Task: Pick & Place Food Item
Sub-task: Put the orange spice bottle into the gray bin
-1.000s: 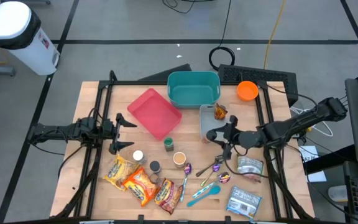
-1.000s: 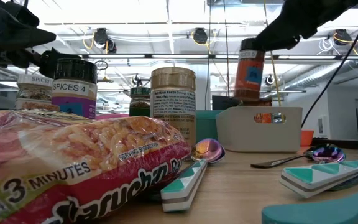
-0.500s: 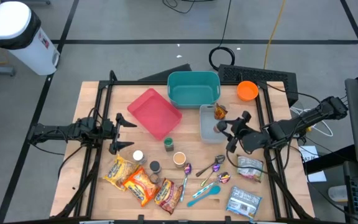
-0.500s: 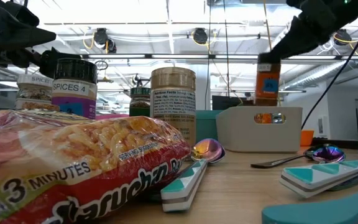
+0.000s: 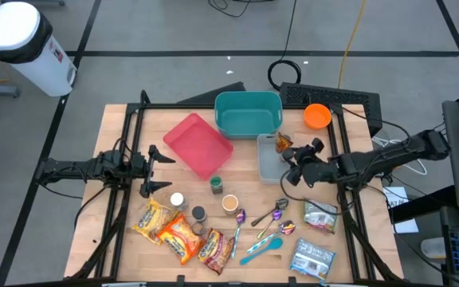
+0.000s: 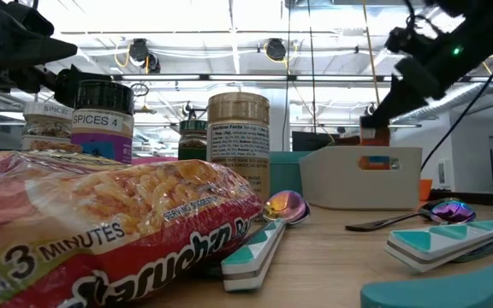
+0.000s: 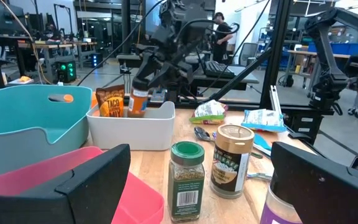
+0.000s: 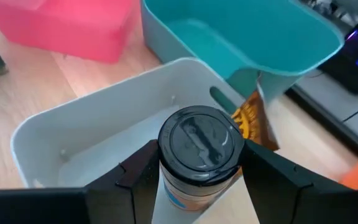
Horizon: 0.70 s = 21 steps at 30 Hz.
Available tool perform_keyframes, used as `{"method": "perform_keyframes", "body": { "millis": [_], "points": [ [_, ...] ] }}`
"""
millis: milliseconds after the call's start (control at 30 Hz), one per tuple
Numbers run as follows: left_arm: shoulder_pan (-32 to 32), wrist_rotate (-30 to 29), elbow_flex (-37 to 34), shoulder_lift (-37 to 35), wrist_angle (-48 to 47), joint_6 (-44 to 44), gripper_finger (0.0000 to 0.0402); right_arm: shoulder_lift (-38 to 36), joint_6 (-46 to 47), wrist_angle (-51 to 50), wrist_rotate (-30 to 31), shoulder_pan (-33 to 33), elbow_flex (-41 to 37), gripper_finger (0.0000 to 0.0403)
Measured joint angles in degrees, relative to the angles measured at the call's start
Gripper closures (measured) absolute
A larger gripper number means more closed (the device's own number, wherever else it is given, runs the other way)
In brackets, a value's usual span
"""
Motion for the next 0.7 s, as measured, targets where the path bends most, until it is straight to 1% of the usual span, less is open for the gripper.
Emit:
{"method": "perform_keyframes", "body": {
  "millis": [133, 233, 467, 700],
  "points": [
    [0.01, 0.00, 0.00, 0.00, -0.01, 0.00, 0.0005, 0.00, -1.96, 4.03, -4.72, -3.65, -1.25, 0.0215],
    [0.00, 0.00, 0.00, 0.01, -0.01, 0.01, 0.0005, 0.00, -2.35, 4.47, -6.98, -5.47, -1.81, 0.0215],
    [0.00, 0.00, 0.00, 0.01, -0.01, 0.01, 0.0005, 0.00, -1.20, 4.44, -7.27, -8.34, -4.95, 0.0215],
    [0.01, 0.00, 0.00, 0.01, -0.01, -0.01, 0.0005, -0.04, -1.17, 4.93, -7.22, -9.44, -5.73, 0.0215]
  ]
}}
